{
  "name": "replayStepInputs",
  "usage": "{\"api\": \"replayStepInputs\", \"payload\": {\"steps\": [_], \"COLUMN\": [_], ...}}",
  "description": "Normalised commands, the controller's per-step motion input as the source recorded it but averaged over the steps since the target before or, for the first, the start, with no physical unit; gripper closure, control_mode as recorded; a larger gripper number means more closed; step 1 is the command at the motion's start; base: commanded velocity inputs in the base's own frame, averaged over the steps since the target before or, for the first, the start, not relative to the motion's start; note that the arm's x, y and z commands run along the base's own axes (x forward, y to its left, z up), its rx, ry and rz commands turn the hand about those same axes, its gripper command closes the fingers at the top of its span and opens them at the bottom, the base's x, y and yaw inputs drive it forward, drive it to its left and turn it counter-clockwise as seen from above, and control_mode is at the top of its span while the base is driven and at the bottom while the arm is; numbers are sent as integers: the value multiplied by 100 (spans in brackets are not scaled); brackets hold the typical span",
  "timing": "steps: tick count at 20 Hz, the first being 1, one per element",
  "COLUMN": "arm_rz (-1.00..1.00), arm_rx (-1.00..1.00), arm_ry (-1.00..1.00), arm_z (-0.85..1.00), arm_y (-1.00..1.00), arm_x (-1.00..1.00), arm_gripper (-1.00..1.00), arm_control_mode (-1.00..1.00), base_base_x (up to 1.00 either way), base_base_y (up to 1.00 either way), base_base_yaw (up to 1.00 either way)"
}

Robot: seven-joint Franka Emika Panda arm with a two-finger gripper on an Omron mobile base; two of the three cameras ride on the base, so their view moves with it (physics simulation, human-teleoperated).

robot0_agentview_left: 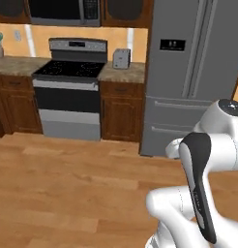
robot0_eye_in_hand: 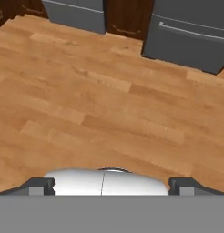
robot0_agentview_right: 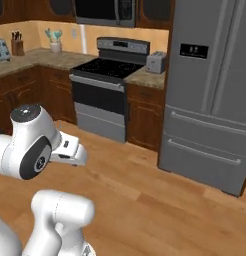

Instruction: Navigate to the fridge.

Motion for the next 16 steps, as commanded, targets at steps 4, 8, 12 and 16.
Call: {"api": "replayStepInputs", "payload": {"steps": [4,8,12,16], "arm_rz": [0,0,0,0], "arm_rx": [0,0,0,0], "arm_ry": [0,0,0,0], "arm_z": [0,0,0,0], "arm_y": [0,0,0,0], "arm_x": [0,0,0,0], "arm_gripper": [-100,-100,-100,-100], "arm_control_mode": [100,100,100,100], "base_base_x": [84,99,100,98], "base_base_y": [-15,-7,-8,-16], "base_base_yaw": [-34,-31,-30,-29]}}
